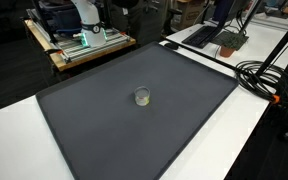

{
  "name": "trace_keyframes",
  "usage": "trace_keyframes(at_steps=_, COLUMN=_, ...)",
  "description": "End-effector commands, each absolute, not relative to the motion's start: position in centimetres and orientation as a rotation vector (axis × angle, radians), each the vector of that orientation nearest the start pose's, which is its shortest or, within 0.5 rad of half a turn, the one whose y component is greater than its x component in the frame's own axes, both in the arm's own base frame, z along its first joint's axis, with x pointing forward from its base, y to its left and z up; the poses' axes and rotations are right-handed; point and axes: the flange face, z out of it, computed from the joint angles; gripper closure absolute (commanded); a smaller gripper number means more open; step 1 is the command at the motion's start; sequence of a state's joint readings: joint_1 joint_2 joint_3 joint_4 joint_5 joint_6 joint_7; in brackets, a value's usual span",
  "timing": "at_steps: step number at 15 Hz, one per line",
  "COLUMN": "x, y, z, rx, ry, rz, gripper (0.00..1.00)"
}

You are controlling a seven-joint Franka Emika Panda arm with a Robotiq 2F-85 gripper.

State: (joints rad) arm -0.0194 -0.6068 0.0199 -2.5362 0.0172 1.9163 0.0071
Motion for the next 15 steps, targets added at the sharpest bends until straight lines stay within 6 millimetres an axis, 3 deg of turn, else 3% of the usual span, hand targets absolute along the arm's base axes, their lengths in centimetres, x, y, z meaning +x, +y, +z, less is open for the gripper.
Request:
trace_keyframes(at_steps=1, x=36.3, y=0.2, z=47.4, rx=-3.137, ry=0.025, rz=0.022, gripper=0.00)
trace_keyframes(at_steps=11, x=36.3, y=0.2, z=47.4, rx=-3.137, ry=0.025, rz=0.022, gripper=0.00)
trace_keyframes(at_steps=15, x=36.8, y=2.1, z=47.5, rx=-3.189, ry=-0.168, rz=-0.046, gripper=0.00)
